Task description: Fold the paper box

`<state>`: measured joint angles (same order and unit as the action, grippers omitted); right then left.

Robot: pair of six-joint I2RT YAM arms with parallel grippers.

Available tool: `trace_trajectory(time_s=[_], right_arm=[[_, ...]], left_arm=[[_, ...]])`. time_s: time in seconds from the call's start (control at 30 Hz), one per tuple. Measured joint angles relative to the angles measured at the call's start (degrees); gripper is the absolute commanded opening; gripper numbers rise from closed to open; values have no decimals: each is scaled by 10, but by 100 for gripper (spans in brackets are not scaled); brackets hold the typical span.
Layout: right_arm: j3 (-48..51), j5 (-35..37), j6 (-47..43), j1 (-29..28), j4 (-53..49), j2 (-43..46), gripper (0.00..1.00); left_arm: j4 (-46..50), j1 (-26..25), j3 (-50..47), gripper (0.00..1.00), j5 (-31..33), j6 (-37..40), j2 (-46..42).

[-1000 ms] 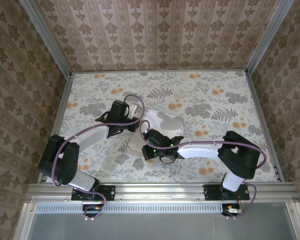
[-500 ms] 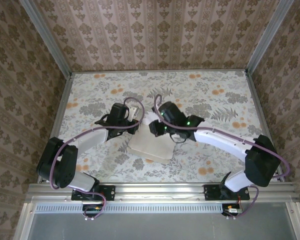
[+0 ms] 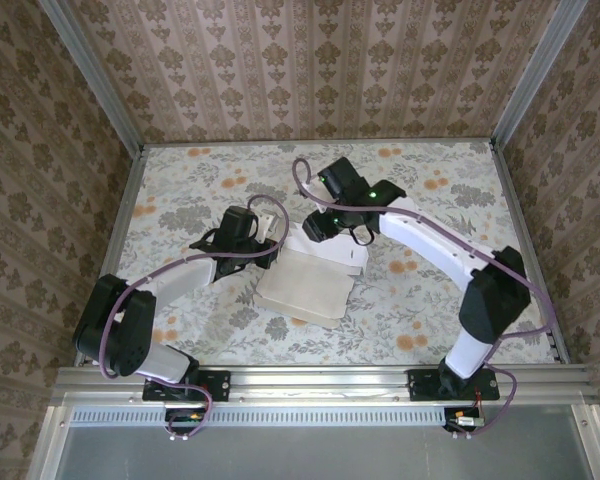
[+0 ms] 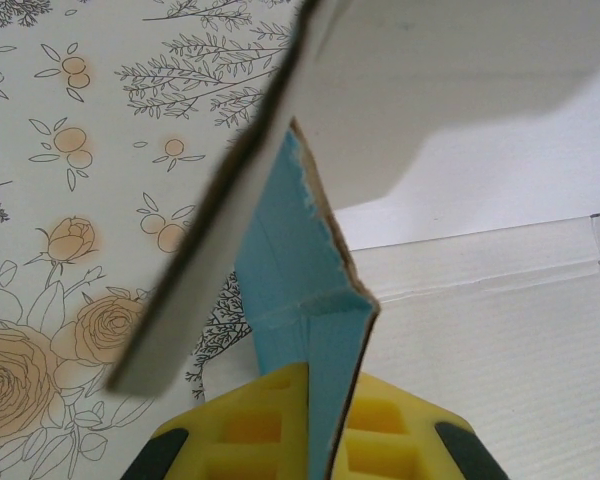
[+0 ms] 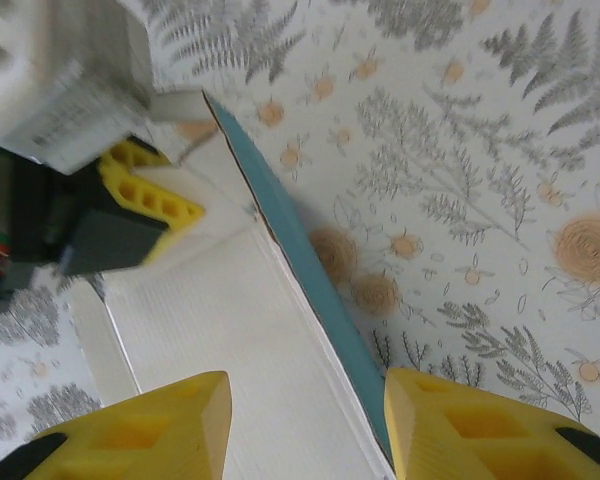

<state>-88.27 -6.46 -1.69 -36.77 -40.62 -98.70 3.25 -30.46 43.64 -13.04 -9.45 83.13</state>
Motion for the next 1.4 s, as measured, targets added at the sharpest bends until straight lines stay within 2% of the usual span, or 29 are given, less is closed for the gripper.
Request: trace_trajectory(time_s=[0.2,0.37,0.7,1.0,1.4], right_arm=[[-25,0,-40,0,-38,-52,46],[-32,-3,-53,0,-51,-69,41],[-33,-2,-61,0,-51,-84,21],[-21,1,-61,-8,-50,-78,11],[-10,40,-56,-31,-47,-68,6]], left_arm=[[0,0,0,6,0,0,0],[0,0,0,6,0,0,0],[5,0,1,8,0,0,0],[25,0,12,9,0,1,5],[97,2,16,13,2,7,31]])
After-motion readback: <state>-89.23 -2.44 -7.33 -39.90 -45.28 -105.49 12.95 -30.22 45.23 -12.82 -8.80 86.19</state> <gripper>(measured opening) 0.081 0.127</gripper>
